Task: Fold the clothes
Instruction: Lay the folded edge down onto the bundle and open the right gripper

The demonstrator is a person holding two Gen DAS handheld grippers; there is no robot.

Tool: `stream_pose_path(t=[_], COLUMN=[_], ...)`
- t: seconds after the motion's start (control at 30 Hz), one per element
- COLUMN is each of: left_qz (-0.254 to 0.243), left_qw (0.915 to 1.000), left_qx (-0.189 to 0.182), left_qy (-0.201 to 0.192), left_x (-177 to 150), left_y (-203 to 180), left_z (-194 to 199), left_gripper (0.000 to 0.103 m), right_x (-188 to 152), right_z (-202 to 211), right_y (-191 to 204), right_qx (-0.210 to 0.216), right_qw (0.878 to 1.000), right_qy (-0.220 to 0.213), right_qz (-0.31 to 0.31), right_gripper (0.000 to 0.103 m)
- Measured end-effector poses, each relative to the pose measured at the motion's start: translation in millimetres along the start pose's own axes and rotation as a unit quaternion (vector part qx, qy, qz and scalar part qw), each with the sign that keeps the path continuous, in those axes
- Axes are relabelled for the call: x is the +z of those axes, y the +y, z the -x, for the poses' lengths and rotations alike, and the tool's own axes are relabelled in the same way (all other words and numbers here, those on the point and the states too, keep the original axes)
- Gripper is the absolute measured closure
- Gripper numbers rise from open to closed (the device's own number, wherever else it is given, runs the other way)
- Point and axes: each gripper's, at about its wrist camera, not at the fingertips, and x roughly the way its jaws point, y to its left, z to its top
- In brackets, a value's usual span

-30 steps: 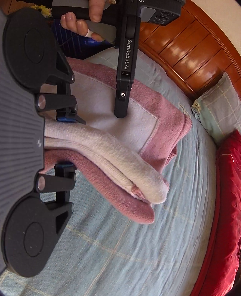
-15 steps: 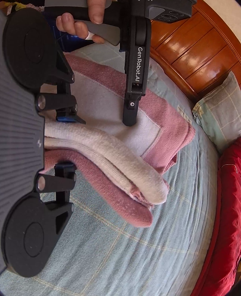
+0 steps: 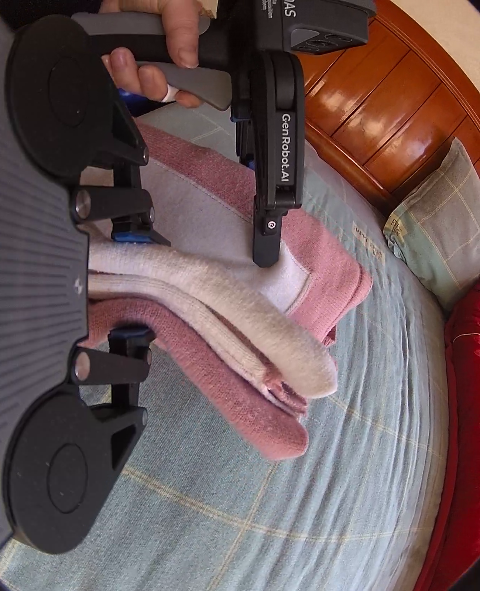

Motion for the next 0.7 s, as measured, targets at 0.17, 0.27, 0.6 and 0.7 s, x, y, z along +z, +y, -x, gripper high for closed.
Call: stream_pose_path(t=[0.17, 0.27, 0.6, 0.7], left_qz=[0.007, 0.010, 0.046, 0.037], left_qw=[0.9994, 0.9993, 0.9975, 0.9963], left_qx=[-0.008, 0.012, 0.040, 0.060], left_qy=[-0.032, -0.034, -0.036, -0.050], left_x=[12.7, 12.3, 0.0, -0.6], left_y=[7.2, 16.9, 48.5, 47.9], left_z=[11.9, 7.5, -11.7, 2.5], left_gripper=[0.047, 0.048, 0.039, 0.041], right_x=[4.4, -4.6, -25.6, -20.9], right_z=[-9.7, -20.9, -3.6, 16.6], right_y=[-1.9, -17.8, -67.6, -64.7], right_qx=[0.035, 0.032, 0.026, 0.007], right_qw=[0.999, 0.999, 0.997, 0.998], right_qy=[0.009, 0.015, 0.024, 0.013], right_qz=[-0.020, -0.027, -0.076, -0.060], right_gripper=[0.058, 0.057, 0.034, 0.034])
